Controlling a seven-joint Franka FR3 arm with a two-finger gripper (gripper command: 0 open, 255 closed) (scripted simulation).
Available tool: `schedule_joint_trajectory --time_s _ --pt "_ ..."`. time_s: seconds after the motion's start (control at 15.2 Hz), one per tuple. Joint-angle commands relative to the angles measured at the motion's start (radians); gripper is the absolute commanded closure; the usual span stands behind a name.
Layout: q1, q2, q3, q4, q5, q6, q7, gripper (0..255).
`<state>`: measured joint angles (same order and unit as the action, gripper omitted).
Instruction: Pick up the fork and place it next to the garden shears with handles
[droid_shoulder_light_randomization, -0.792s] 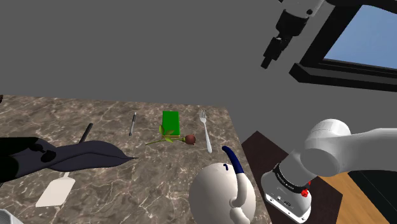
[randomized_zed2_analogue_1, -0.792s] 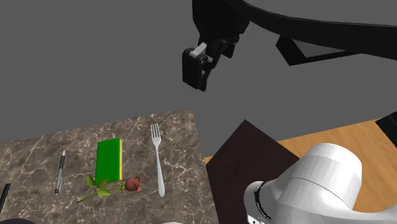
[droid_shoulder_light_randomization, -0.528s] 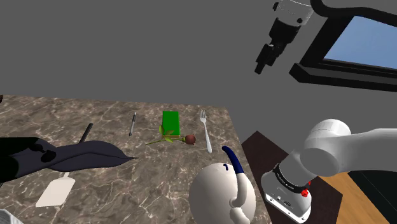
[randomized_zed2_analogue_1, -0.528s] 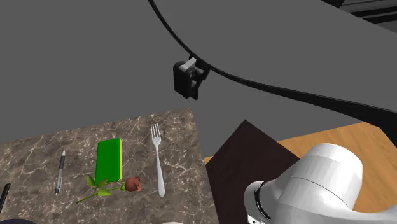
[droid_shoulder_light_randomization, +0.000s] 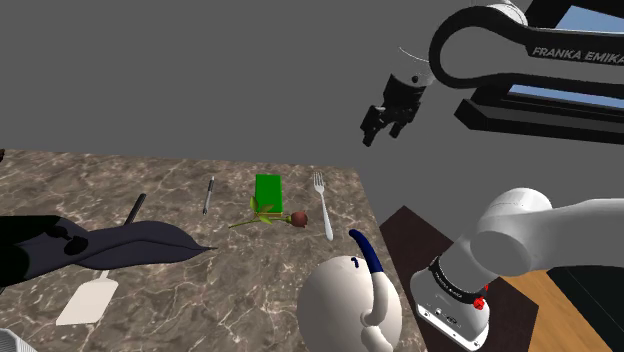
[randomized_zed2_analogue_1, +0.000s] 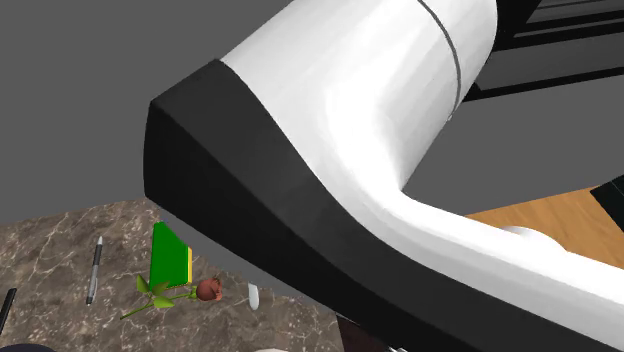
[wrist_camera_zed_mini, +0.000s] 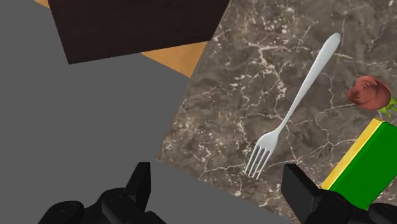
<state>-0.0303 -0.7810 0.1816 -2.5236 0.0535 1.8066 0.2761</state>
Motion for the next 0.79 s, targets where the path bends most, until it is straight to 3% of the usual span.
schedule_joint_trajectory --time_s 0.0,0.4,0.73 --pt "-0.007 0.028 0.037 -0.035 0.029 0.066 0.078 0" --pt "-0.038 0.181 0.152 -0.088 0.096 0.278 0.299 0" --pt "-0.084 0.362 0.253 -0.083 0.112 0.462 0.493 0"
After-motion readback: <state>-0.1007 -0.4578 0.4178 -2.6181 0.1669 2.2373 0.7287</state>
